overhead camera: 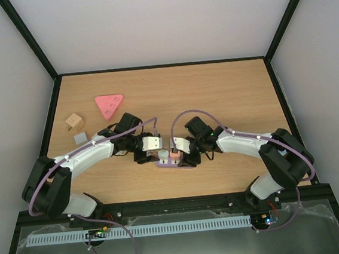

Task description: Pull the plug off the socket

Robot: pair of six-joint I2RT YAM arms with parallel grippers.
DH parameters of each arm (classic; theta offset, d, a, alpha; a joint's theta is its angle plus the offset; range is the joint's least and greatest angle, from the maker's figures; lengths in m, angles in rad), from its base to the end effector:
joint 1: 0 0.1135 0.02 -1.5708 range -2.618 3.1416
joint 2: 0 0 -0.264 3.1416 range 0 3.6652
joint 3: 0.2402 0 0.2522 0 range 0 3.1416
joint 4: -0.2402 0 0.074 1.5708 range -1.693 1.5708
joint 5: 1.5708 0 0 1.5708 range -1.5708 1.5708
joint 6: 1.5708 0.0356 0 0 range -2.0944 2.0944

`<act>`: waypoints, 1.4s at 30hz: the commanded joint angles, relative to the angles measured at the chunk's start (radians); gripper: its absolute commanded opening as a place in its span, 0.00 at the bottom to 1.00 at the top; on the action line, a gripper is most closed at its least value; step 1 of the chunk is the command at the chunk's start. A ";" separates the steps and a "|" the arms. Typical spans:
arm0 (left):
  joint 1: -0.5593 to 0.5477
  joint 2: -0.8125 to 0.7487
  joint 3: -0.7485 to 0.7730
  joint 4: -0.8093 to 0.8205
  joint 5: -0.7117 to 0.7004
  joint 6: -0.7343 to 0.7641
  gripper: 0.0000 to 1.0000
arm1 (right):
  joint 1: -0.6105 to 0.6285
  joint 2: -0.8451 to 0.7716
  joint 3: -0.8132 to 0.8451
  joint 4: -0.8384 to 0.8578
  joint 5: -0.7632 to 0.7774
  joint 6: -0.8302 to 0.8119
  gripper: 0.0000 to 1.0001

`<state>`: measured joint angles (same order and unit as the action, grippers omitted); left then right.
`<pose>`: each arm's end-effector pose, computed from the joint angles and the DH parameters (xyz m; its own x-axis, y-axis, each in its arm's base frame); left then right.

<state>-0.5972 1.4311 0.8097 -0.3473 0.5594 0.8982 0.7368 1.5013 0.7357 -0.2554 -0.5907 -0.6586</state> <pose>0.2179 -0.1710 0.1952 0.1426 0.7047 -0.6950 0.9849 -0.0312 0.1705 0.1896 0.1988 0.1621 -0.0260 -0.7099 -0.7039 -0.9983 -0.0188 0.0558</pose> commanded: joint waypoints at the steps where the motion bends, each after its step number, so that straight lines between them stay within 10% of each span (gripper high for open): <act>1: -0.028 0.012 -0.031 0.078 -0.018 -0.030 0.62 | 0.030 0.016 0.018 0.012 0.024 -0.014 0.65; 16: -0.050 -0.013 -0.082 0.116 -0.054 -0.044 0.29 | 0.036 0.025 0.011 0.081 -0.008 0.029 0.60; 42: 0.022 -0.111 -0.113 0.065 0.047 -0.092 0.22 | 0.096 0.156 0.015 0.188 0.001 0.074 0.38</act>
<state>-0.5770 1.3365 0.6777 -0.2756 0.5251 0.8356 0.8124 1.6268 0.7547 -0.1009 -0.6048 -0.5858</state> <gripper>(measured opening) 0.290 0.494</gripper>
